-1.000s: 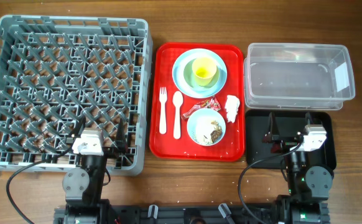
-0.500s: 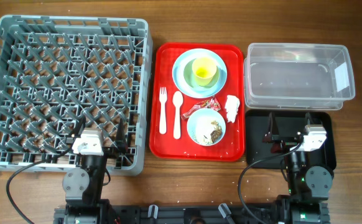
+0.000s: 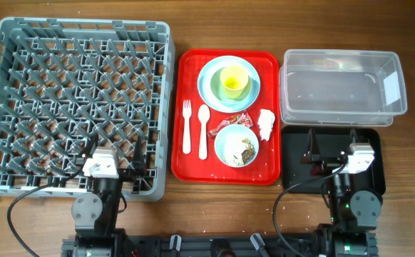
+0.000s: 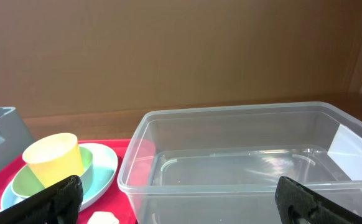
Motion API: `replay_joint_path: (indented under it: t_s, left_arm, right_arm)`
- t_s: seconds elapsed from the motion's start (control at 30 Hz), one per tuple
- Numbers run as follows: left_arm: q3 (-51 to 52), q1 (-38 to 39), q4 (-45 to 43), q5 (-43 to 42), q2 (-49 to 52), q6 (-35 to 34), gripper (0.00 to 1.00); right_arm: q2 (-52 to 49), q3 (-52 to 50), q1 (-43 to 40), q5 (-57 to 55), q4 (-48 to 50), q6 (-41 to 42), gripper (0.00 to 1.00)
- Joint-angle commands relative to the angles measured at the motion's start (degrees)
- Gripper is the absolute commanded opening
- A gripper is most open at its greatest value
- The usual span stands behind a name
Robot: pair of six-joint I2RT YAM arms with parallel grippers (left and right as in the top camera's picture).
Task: Sort waste into correct bins and load items into the dishwasher rack
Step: 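Move the left gripper from rest toward the white spoon on the tray, then grasp the white plastic spoon with the left gripper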
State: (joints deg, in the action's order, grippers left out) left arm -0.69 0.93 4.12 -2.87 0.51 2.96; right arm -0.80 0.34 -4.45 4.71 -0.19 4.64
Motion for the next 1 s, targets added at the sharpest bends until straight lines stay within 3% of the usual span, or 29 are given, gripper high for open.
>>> replay_joint_path:
  t_s: [0.0, 0.17, 0.23, 0.33, 0.47, 0.6, 0.7, 0.9, 0.93, 0.97]
  left_arm:
    - [0.35, -0.46, 0.2, -0.48, -0.13, 0.85, 1.0]
    - [0.35, -0.46, -0.04, -1.75, -0.09, -2.14, 1.0]
    - [-0.59, -0.46, -3.8, -8.28, -0.09, -2.19, 1.0]
    - [-8.79, -0.46, -2.99, -10.73, 0.04, -3.98, 1.0]
    - [-25.2, -0.46, 6.93, -19.26, 5.92, -5.38, 1.0]
    - [-62.97, -0.46, 31.39, -34.23, 37.7, -4.74, 1.0]
    - [-83.87, -0.42, 54.84, -37.22, 58.25, -4.81, 1.0]
    - [-88.54, -0.42, 62.9, -43.12, 76.74, -11.1, 1.0]
    - [-88.54, -0.39, 63.84, -43.15, 78.55, -11.13, 0.74]
    - [-88.52, -0.39, 65.22, -43.12, 80.67, -11.13, 0.18]
  right_arm:
    - [0.15, -0.04, -0.28, -0.22, 0.33, 0.0, 1.0]
    - [0.15, -0.04, -0.28, -0.22, 0.33, 0.0, 1.0]
    - [0.15, -0.04, -0.28, -0.22, 0.33, 0.0, 1.0]
    - [0.15, -0.04, -0.28, -0.22, 0.33, 0.0, 1.0]
    - [0.15, -0.04, -0.28, -0.22, 0.33, 0.0, 1.0]
    - [0.15, -0.04, -0.28, -0.22, 0.33, 0.02, 1.0]
    - [0.15, -0.04, -0.28, -0.22, 0.33, -0.02, 1.0]
    - [0.15, -0.04, -0.28, -0.22, 0.33, 0.0, 1.0]
    - [0.15, -0.04, -0.28, -0.2, 0.33, 0.0, 1.0]
    - [0.15, -0.04, -0.28, -0.22, 0.33, -0.02, 1.0]
